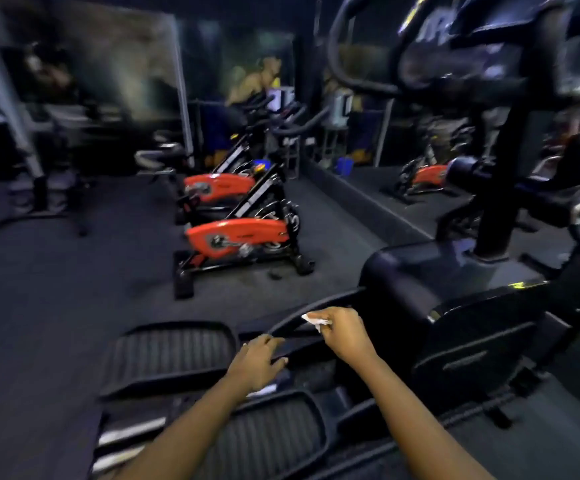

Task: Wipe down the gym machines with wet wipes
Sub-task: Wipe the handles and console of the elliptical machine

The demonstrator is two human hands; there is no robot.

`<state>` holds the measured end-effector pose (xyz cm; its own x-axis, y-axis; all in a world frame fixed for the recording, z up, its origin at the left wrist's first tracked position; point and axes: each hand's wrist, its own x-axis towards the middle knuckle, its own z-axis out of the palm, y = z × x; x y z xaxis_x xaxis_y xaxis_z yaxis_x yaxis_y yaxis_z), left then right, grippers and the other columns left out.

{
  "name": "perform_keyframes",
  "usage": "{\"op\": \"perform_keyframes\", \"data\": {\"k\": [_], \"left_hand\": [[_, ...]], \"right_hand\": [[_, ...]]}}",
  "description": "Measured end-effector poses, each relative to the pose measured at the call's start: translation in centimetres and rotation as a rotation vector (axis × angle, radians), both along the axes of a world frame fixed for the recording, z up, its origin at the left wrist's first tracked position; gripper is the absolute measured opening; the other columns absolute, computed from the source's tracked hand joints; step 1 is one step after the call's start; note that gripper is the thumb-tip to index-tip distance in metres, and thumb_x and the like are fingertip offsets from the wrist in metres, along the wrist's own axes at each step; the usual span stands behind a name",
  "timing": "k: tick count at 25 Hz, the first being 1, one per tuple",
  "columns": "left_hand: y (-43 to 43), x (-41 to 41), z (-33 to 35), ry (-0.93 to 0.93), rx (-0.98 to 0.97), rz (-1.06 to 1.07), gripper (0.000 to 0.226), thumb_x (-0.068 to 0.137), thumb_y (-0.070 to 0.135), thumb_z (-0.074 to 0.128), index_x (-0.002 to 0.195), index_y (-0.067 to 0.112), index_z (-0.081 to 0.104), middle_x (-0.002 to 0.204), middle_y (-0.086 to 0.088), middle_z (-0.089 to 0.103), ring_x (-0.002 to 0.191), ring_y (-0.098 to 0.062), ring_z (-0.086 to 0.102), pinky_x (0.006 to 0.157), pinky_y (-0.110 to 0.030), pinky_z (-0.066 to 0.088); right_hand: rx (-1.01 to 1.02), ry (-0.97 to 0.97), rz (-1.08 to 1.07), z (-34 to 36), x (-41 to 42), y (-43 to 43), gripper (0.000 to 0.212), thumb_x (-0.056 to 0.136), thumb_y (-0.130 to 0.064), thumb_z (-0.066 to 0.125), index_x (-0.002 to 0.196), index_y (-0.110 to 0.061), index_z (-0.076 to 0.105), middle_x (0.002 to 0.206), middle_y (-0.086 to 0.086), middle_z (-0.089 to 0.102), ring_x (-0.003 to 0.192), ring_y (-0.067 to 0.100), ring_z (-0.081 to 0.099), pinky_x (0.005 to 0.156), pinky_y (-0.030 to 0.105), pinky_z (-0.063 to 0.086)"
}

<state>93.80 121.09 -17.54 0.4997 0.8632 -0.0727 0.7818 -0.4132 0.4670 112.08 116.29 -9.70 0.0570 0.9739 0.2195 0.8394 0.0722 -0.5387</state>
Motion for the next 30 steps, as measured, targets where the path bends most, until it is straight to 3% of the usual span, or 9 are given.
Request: {"op": "perform_keyframes", "data": {"k": [4,9,15,18,20,26,30], "left_hand": [[-6.2,-10.3,-4.2,0.132,-0.091,0.205,0.055,0.096,0.044,0.045,0.144,0.017,0.038,0.145,-0.008,0.039,0.132,-0.026,0.04,0.108,-0.032,0.031],[-14.3,-26.1,-6.6,0.201,-0.207,0.523,0.056,0.095,0.044,0.042,0.143,0.015,0.038,0.145,-0.01,0.04,0.131,-0.028,0.04,0.105,-0.032,0.032],[-23.0,-46.4,-5.7,0.254,-0.317,0.811,0.053,0.099,0.038,0.042,0.147,0.017,0.031,0.149,-0.01,0.033,0.133,-0.029,0.037,0.106,-0.035,0.033],[-26.1,-56.8,-5.0,0.284,-0.355,0.923,0.054,0.1,0.039,0.041,0.148,0.015,0.03,0.15,-0.011,0.032,0.134,-0.029,0.036,0.107,-0.038,0.033],[-27.5,-62.1,-4.8,0.285,-0.384,0.975,0.054,0.1,0.04,0.04,0.147,0.016,0.031,0.15,-0.011,0.032,0.134,-0.029,0.036,0.107,-0.04,0.035],[-24.4,-74.4,-6.0,0.247,-0.427,1.017,0.053,0.1,0.041,0.039,0.146,0.016,0.032,0.148,-0.012,0.033,0.132,-0.029,0.04,0.106,-0.041,0.037],[-17.0,-81.5,-7.0,0.219,-0.388,0.969,0.053,0.1,0.041,0.038,0.146,0.016,0.032,0.148,-0.011,0.034,0.13,-0.028,0.042,0.104,-0.038,0.037]], "right_hand": [[-0.169,0.05,0.187,-5.8,-8.2,-1.8,0.033,0.083,0.002,0.057,0.108,-0.014,0.071,0.112,0.003,0.069,0.106,0.019,0.063,0.091,0.025,0.047],[-0.314,0.022,0.519,-12.2,-23.7,-4.7,0.034,0.08,0.002,0.056,0.105,-0.014,0.072,0.108,0.005,0.07,0.103,0.022,0.064,0.087,0.025,0.044],[-0.363,0.034,0.807,-14.0,-46.5,-7.4,0.035,0.08,0.005,0.053,0.104,-0.012,0.072,0.109,0.005,0.069,0.104,0.019,0.063,0.087,0.019,0.043],[-0.396,0.021,0.943,-14.0,-57.9,-8.4,0.035,0.081,0.004,0.052,0.107,-0.011,0.071,0.111,0.009,0.068,0.106,0.025,0.063,0.092,0.031,0.048],[-0.416,0.0,0.985,-13.8,-63.8,-8.5,0.035,0.083,0.004,0.051,0.109,-0.01,0.07,0.113,0.01,0.067,0.107,0.025,0.062,0.093,0.032,0.047],[-0.423,-0.156,1.061,-15.0,-77.6,-4.0,0.04,0.088,0.001,0.048,0.119,-0.017,0.065,0.121,0.007,0.064,0.106,0.028,0.061,0.086,0.034,0.051],[-0.4,-0.082,0.982,-16.9,-83.8,2.7,0.033,0.085,0.0,0.055,0.113,-0.014,0.068,0.115,0.009,0.067,0.105,0.025,0.063,0.09,0.032,0.05]]}}
